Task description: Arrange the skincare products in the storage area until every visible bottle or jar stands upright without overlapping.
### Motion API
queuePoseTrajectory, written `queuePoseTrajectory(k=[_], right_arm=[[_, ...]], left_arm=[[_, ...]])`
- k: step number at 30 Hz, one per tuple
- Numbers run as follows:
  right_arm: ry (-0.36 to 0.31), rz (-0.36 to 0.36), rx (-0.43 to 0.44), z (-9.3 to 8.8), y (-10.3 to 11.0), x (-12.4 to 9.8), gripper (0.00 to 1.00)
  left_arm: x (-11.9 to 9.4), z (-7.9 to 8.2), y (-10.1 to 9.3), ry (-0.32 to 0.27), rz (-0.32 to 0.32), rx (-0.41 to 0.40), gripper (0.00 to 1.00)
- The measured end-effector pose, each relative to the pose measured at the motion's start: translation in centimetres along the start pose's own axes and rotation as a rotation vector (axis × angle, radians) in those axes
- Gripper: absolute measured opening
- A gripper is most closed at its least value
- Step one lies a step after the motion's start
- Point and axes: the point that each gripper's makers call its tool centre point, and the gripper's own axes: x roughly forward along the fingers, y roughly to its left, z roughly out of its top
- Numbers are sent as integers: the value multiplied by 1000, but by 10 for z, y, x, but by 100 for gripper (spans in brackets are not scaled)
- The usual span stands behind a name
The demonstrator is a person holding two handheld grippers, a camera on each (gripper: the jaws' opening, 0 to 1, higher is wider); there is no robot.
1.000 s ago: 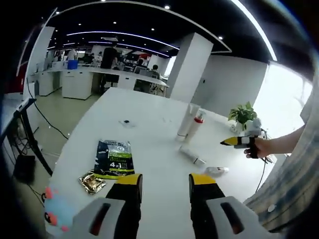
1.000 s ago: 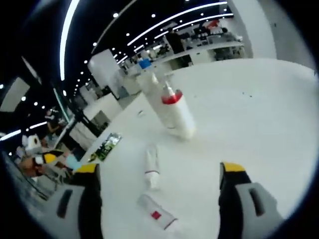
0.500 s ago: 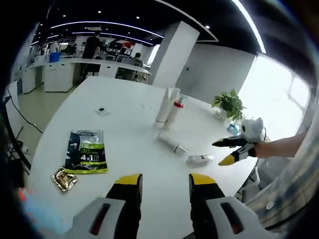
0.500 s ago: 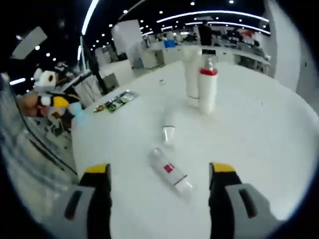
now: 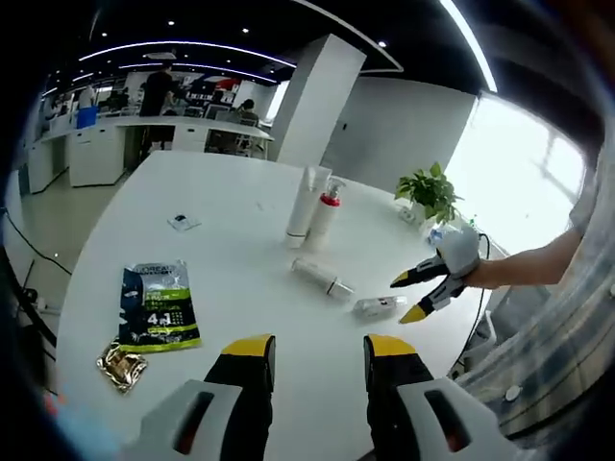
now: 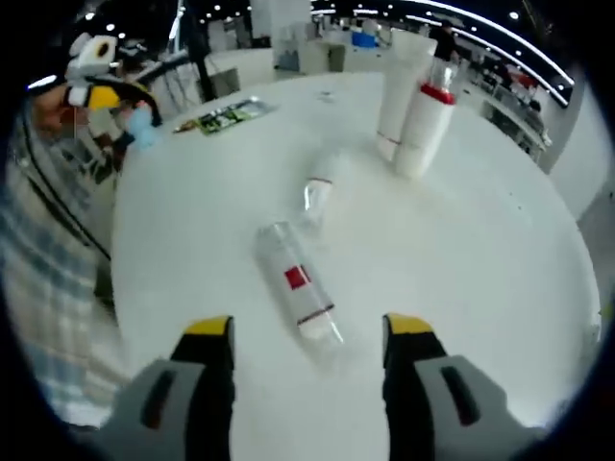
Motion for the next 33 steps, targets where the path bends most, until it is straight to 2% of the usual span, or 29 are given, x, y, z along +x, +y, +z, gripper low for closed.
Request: queuePoseTrajectory(k=[2,5,8,10,13,15,17,19,22,28,29,33], right_arm=[[-21,14,-21,7,-3,3,52],[-1,28,-66,9,-5,6,48],[31,52,-80,5,-1,11,43],[46,55,-108,3,1,13,42],[70,60,-147,-2,4,14,33],[96,48,-192,-6,4,15,29],[90,53,-208,-6,9,14,26],[104,50,-225,-9,11,13,23],[93,53,-227,-9,15,13,19],[97,39,-218,-9,16,12,17],[77,52,-223,-5,22,11,16],[53,100,-261,7,42,12,16]], left_arm=[[-2,-1,4,-13,18,-19,38],[-3,-2,8,-41,39,-32,35],[-3,-7,6,-32,43,-62,35],[-3,-8,4,-34,37,-60,35],[0,-14,1,-4,22,-40,35],[2,-13,4,-11,20,-46,35],[5,-14,5,-6,11,-78,35],[6,-13,1,10,-4,-64,35],[6,-10,1,23,-25,-18,35],[7,-3,14,19,-6,-36,35],[6,3,13,-1,-8,-10,35],[6,3,9,5,-29,11,35]])
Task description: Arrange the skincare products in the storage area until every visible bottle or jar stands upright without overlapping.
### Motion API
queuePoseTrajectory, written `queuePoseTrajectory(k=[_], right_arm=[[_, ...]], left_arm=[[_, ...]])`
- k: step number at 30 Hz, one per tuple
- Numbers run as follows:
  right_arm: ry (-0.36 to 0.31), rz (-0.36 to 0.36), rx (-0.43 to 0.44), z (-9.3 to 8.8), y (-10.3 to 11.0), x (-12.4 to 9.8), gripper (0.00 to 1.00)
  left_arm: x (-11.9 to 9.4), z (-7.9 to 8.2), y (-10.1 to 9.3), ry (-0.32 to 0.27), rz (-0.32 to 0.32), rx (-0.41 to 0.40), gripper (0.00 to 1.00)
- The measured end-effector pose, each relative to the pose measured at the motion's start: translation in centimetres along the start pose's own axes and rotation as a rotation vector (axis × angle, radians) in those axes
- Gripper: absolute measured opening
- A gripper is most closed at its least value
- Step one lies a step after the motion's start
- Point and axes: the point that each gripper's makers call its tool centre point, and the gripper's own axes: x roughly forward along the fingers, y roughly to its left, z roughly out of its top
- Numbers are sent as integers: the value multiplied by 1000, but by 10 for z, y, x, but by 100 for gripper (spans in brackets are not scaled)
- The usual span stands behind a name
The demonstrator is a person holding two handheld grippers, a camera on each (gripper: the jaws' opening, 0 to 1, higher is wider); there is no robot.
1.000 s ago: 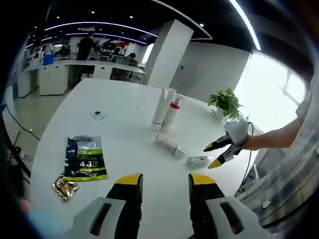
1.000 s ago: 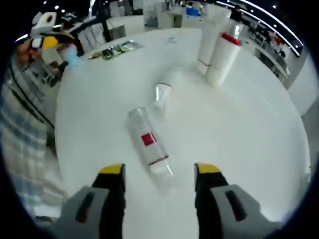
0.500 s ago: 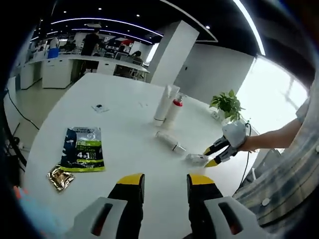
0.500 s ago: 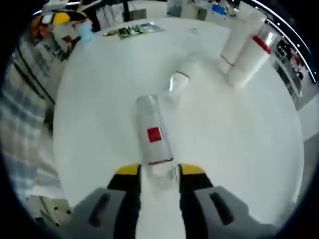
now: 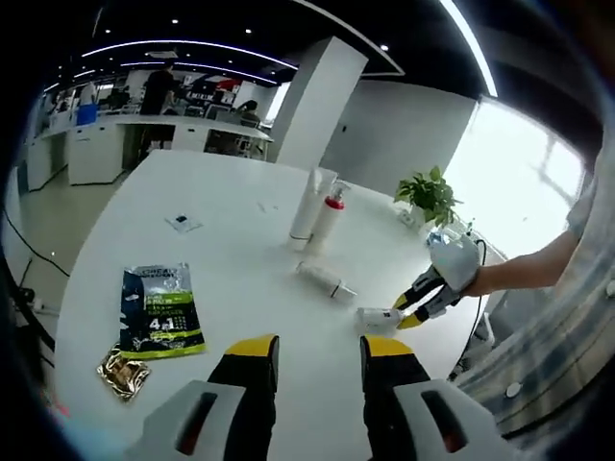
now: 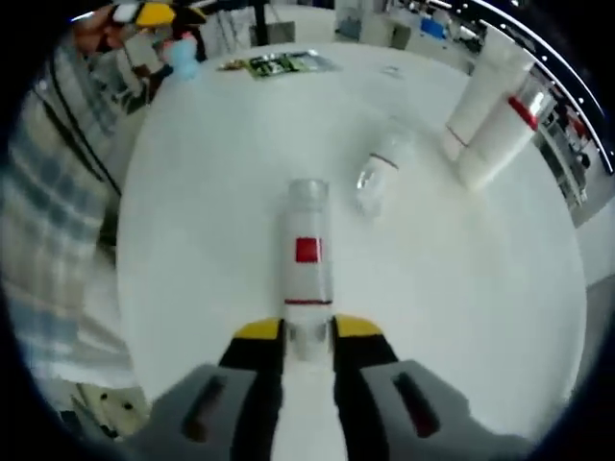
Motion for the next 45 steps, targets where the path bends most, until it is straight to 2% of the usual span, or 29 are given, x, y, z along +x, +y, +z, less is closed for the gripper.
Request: queuePoseTrajectory(k=[2,4,6,8,11,15,18,21,23,25,29,32,33,36,38,40,43,45], right_arm=[[-45,15,-20,18,7,0,16],[-71,17,-31,30,10,-2,16],[-123,18,-80,52,14,-4,16],[-147,23,-125,70,17,-5,16],[-193,23,-223,100,19,-11,16],[-226,24,-315,125,21,-19,16],[-233,19,-442,145,24,-26,16],[-238,13,-508,158,24,-31,16],[-231,2,-556,164,24,-33,16],[-227,4,-624,172,27,-38,16],[-261,-3,-721,185,37,-49,16],[-293,-20,-782,194,45,-58,16],[-292,-20,-798,194,46,-59,16],[-240,-17,-905,188,54,-59,16],[-240,-5,-913,186,59,-59,16],[-246,-3,-923,184,64,-59,16],[-258,9,-968,185,75,-63,16],[-258,30,-989,185,82,-63,16]], left_arm=[[1,-2,1,4,4,1,35],[2,-4,2,8,8,-33,35],[1,-3,-1,2,3,-40,36],[-1,1,-8,-17,-23,-72,37],[-3,2,-4,-28,-6,-80,37],[-6,5,-2,-37,0,-134,37],[-8,8,-7,-42,-9,-116,38],[-6,6,-7,-29,-17,-121,38],[-4,7,-10,-32,-41,-146,40],[-2,6,-14,-19,-59,-195,45],[1,8,-19,-20,-93,-199,49],[6,5,-25,-3,-143,-264,50],[7,5,-27,0,-152,-277,50],[7,8,-44,-15,-248,-388,48],[7,9,-52,-16,-294,-425,47],[8,3,-60,26,-334,-440,44],[11,-10,-60,95,-318,-383,38],[12,-16,-60,130,-321,-378,33]])
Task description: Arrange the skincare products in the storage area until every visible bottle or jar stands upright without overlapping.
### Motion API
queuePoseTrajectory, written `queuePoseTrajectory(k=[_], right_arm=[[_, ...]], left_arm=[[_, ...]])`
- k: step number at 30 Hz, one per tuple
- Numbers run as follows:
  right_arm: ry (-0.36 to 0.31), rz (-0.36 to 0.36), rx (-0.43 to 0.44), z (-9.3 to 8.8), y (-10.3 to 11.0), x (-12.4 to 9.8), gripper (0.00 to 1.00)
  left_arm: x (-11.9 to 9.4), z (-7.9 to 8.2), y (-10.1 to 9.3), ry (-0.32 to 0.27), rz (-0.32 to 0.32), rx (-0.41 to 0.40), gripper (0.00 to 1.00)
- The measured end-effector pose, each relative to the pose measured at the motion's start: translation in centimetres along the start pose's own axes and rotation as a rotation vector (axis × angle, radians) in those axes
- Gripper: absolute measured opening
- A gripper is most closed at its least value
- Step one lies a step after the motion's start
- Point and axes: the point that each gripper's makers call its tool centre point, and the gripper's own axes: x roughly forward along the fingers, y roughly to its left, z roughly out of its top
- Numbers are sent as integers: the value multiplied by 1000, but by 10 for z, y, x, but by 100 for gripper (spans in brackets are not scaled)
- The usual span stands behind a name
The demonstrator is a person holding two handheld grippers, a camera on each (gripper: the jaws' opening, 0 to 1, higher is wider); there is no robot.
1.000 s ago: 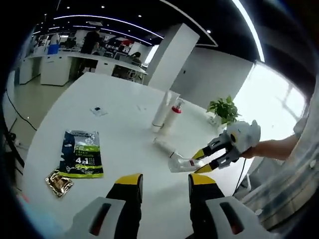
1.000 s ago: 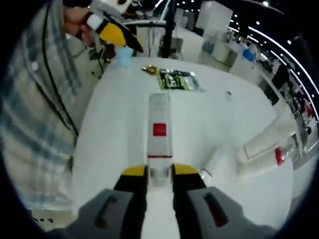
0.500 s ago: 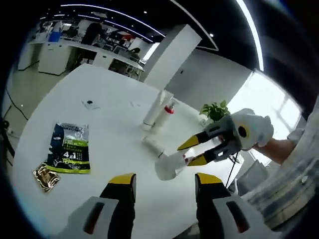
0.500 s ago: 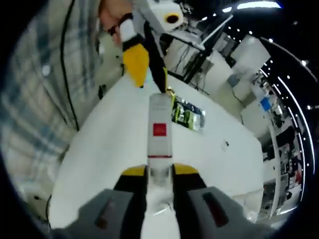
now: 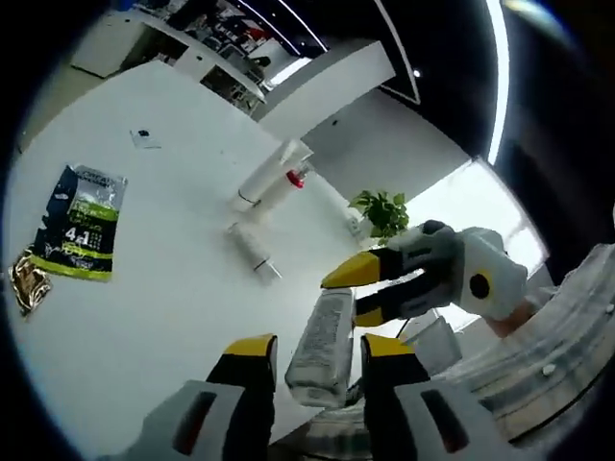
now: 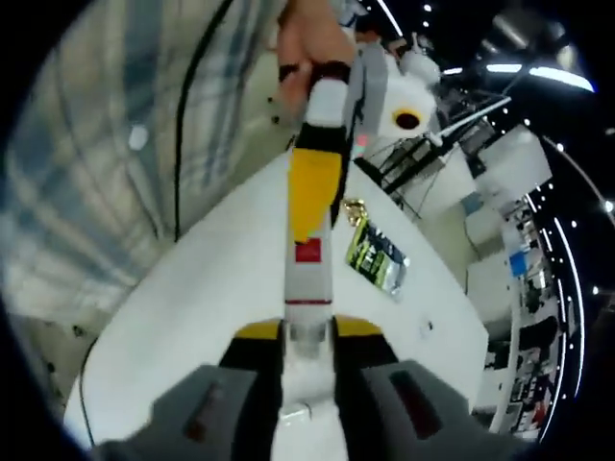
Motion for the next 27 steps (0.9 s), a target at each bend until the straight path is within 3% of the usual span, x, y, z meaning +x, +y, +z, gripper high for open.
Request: queuePoseTrajectory(k=[3,5,11,12,14,16,19,22,26,27], right_arm=[[-7,25,-33,9,6,2,16],[0,41,-44,8,9,4,16],[-11,34,-45,7,9,3,17],[-20,26,-43,8,8,2,17],[-51,33,42,12,9,1,18],[-50,16,36,12,6,1,19],[-60,3,96,11,2,4,21],[-75,-19,222,8,-3,5,30],[-110,-66,356,3,-11,1,38],[-113,-71,443,-2,-11,0,41]], left_arm=[[4,-8,-10,38,-50,-3,29],[6,-13,-11,62,-46,16,29],[5,-14,-21,50,-95,2,23],[4,-12,-24,36,-104,-32,23],[2,-15,-23,45,-122,-22,22],[0,-15,-22,41,-130,-36,22],[-2,-14,-18,23,-141,-70,21],[-2,-7,-20,-23,-180,-148,21],[-1,1,-18,-59,-204,-180,21],[-1,5,-18,-78,-210,-195,21]])
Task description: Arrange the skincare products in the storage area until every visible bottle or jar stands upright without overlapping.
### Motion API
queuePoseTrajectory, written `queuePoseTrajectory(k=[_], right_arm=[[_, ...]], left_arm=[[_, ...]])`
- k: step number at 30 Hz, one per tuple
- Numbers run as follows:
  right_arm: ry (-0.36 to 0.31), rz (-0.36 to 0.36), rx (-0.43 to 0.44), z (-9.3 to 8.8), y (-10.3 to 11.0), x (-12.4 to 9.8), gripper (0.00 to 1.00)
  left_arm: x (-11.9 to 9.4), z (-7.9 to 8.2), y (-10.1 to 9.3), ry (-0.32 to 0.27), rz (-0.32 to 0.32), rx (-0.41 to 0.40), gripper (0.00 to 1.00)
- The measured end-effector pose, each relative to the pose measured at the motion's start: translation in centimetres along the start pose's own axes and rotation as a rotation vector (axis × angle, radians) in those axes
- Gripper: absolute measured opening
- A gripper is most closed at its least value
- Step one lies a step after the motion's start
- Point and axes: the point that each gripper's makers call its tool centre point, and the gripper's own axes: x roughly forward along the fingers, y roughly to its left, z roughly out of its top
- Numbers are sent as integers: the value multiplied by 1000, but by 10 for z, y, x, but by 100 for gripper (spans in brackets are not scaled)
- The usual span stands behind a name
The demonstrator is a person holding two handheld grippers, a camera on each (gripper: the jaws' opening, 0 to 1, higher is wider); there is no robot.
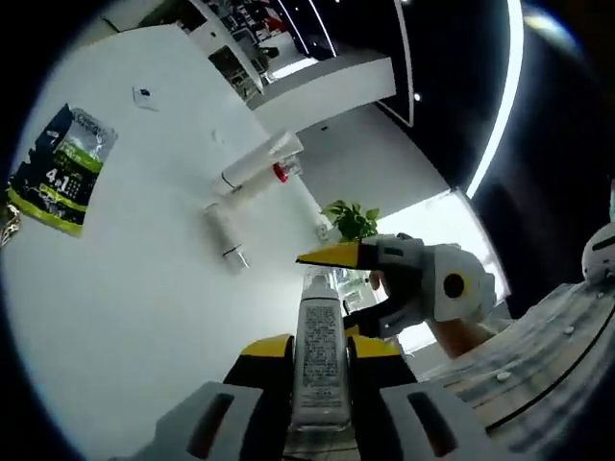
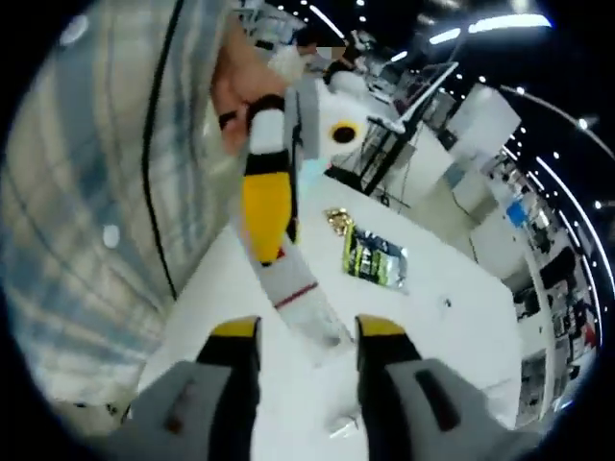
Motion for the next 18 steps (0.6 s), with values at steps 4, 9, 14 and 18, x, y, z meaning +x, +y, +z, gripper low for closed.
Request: queuePoseTrajectory(k=[4,9,14,18], right_arm=[[-50,1,384,-14,-1,-8,56],[-289,20,791,-3,-3,-24,59],[-404,42,1017,-2,-4,-31,61],[-581,74,1172,12,-13,-43,60]], left_arm=[[-1,20,-8,-96,-65,-49,21],[1,31,-11,-115,-88,-32,21],[14,34,-14,-102,-108,-35,21],[22,33,-24,-84,-146,-13,21]])
